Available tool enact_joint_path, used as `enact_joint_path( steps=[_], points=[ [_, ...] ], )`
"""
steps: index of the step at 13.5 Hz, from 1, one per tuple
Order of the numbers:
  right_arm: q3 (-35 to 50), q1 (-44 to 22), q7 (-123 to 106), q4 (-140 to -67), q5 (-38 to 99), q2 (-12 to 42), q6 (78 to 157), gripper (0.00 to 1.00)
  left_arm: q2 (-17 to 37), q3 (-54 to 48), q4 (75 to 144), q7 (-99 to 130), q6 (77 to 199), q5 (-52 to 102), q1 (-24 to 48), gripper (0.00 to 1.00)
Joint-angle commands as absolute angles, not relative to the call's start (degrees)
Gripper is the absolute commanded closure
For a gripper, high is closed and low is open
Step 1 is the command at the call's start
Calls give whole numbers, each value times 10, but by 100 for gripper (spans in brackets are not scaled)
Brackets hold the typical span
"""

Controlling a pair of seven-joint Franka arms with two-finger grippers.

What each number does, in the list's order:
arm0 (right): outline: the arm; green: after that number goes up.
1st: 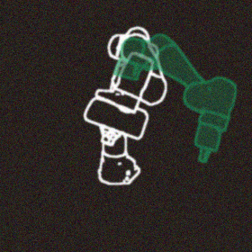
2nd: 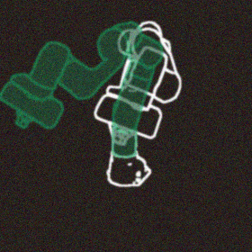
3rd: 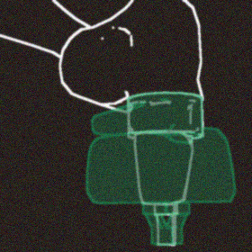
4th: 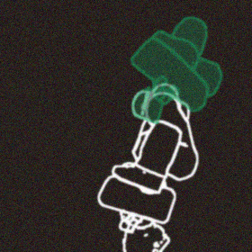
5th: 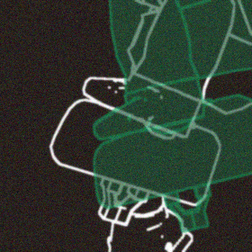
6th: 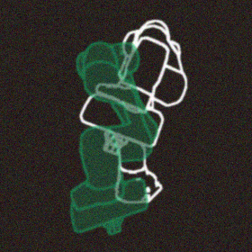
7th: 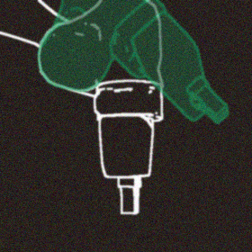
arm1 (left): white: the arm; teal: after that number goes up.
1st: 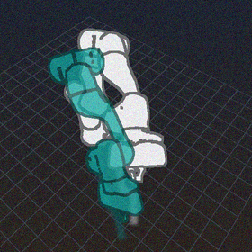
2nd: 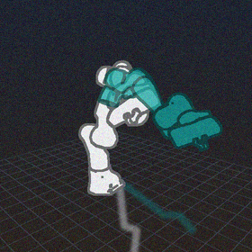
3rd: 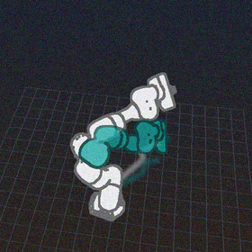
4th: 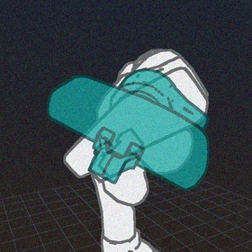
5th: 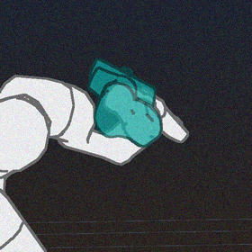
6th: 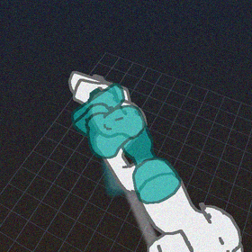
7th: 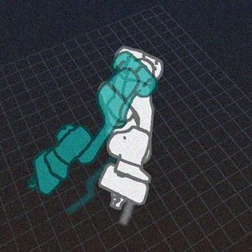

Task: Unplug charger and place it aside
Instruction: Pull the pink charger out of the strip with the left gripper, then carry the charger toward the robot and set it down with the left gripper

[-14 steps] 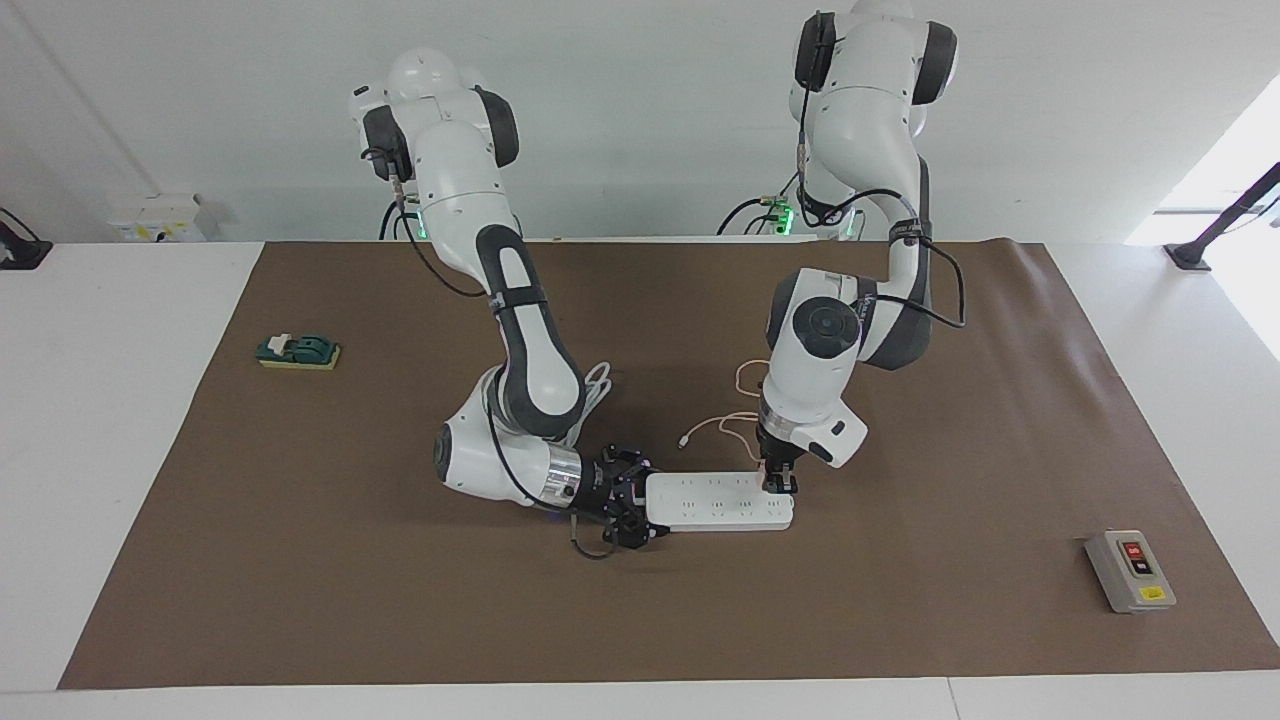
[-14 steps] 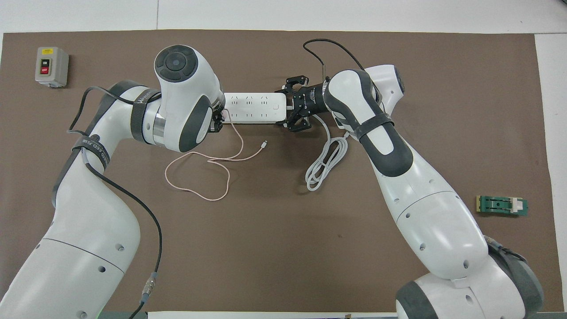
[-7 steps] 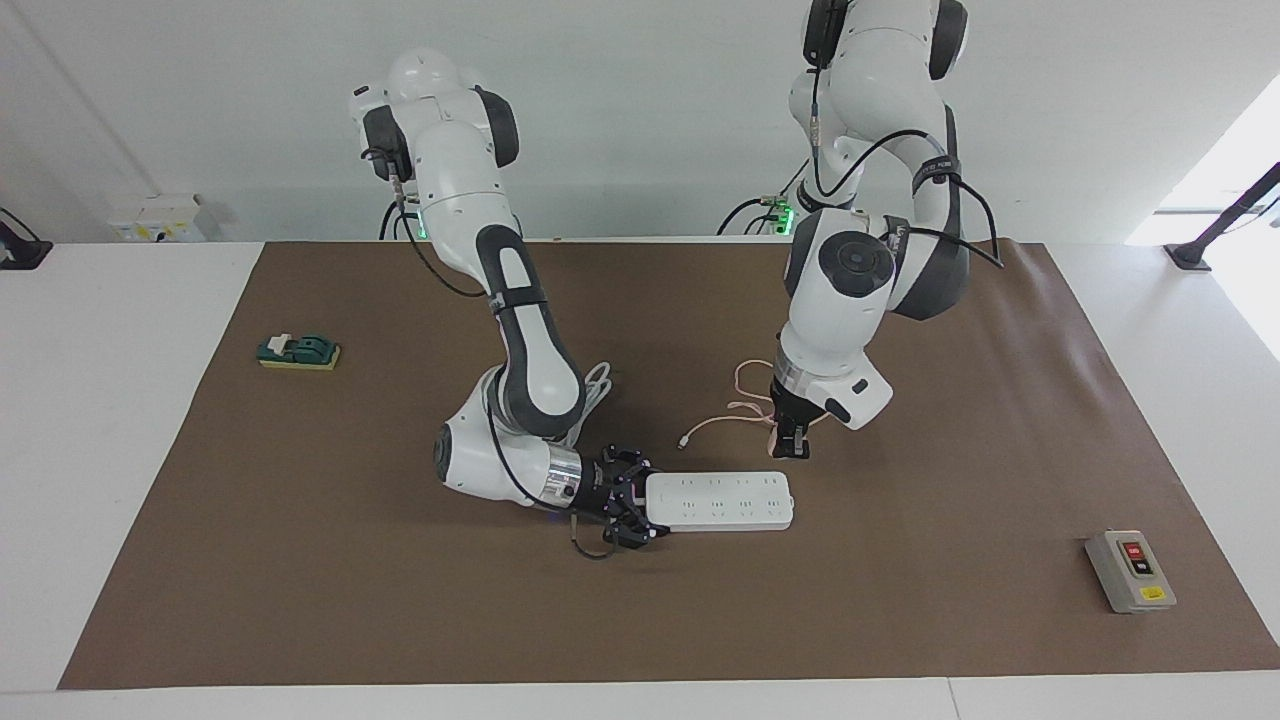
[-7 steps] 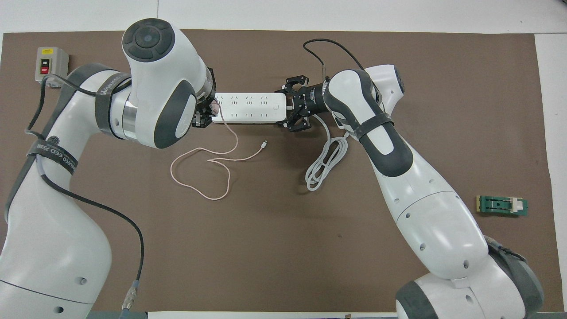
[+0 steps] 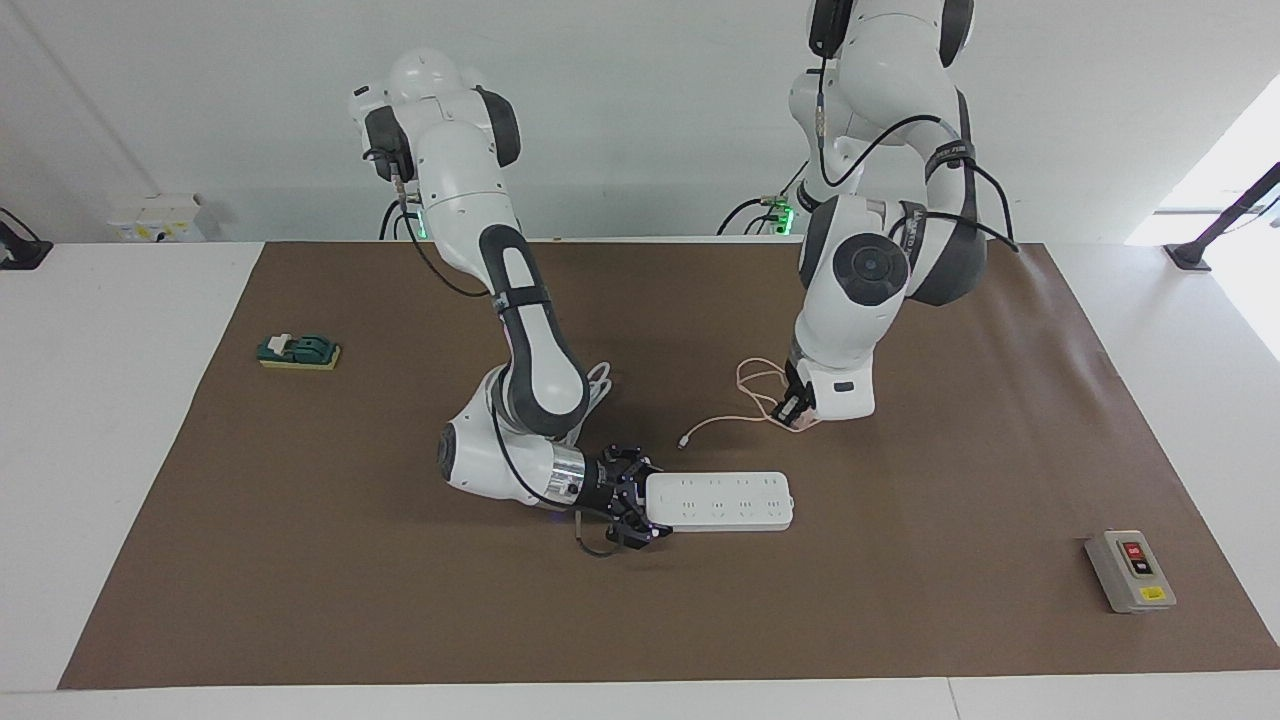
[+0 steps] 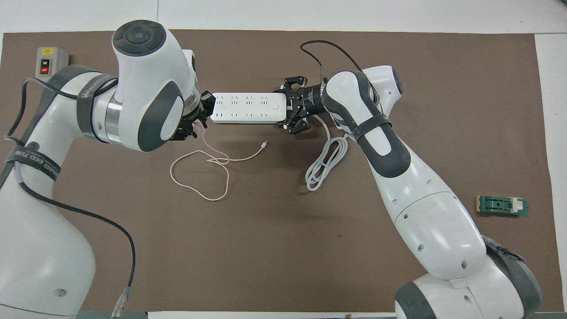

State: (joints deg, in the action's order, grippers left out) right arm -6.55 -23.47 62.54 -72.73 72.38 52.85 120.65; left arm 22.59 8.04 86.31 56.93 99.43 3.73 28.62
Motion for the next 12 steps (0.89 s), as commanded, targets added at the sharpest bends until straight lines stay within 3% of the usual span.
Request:
enact_joint_path(
  steps=[1, 8, 12],
  points=[
    [-64, -237, 607, -728, 720, 536, 1209, 0, 149, 81, 945, 422, 981, 42, 256, 100],
    [-71, -214, 612, -765, 714, 496, 1154, 0, 78, 83, 1047, 111, 999, 33, 171, 100],
    [-110, -211, 612, -820, 680, 435, 1104, 0, 21, 81, 1183, -44, 1125, 18, 77, 100]
  ],
)
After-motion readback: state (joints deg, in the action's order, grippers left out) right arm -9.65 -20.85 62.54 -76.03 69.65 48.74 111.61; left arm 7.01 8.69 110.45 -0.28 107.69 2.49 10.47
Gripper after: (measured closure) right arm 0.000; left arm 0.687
